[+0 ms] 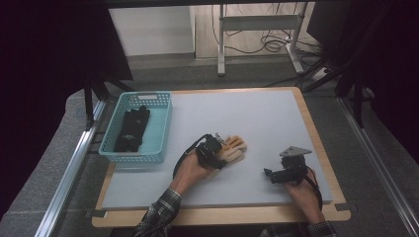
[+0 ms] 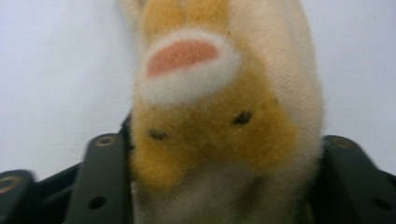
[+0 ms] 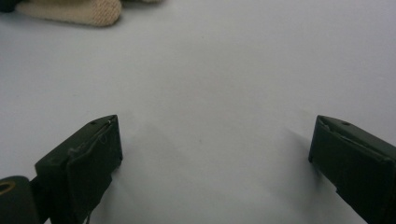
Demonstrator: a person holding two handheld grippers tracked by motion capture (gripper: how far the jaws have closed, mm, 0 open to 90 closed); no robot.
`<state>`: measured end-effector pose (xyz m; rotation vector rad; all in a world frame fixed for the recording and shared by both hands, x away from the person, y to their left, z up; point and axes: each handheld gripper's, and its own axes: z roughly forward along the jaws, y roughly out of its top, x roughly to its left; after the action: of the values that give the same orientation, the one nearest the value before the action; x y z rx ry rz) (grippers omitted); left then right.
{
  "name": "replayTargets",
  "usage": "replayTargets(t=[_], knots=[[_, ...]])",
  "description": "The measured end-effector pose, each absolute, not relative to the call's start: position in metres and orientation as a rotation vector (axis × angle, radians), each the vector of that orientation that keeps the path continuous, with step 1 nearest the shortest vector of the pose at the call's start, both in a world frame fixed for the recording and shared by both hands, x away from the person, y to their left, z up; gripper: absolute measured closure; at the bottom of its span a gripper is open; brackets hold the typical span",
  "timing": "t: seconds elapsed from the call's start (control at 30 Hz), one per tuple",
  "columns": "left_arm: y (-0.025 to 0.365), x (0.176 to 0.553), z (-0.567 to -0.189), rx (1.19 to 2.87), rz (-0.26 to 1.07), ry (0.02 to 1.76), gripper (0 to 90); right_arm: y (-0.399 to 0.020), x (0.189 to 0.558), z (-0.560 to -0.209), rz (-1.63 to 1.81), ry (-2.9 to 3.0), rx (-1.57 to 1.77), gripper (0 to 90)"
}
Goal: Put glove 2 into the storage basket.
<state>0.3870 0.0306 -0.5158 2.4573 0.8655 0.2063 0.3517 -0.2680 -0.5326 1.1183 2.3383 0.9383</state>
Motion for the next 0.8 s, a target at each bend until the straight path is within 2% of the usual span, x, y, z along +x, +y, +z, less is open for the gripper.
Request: replayTargets(t=[0.13,0.23,0.8], knots=[[0.029,0.386,-0.515,2.448,0.205,0.885,52.4,-0.268,0.352,-0.533,0.938,2.339,1.118,2.4],[0.032,0.387,-0.514,2.423,0.189,0.912,54.1,-0.268,0.352,-0.533,0.939,2.339,1.118,2.4],[0.051,0.397,-0.482,2.354,0.253,1.008,54.0,-0.268,0.352,-0.533,0.94,2.339,1.12,2.5]])
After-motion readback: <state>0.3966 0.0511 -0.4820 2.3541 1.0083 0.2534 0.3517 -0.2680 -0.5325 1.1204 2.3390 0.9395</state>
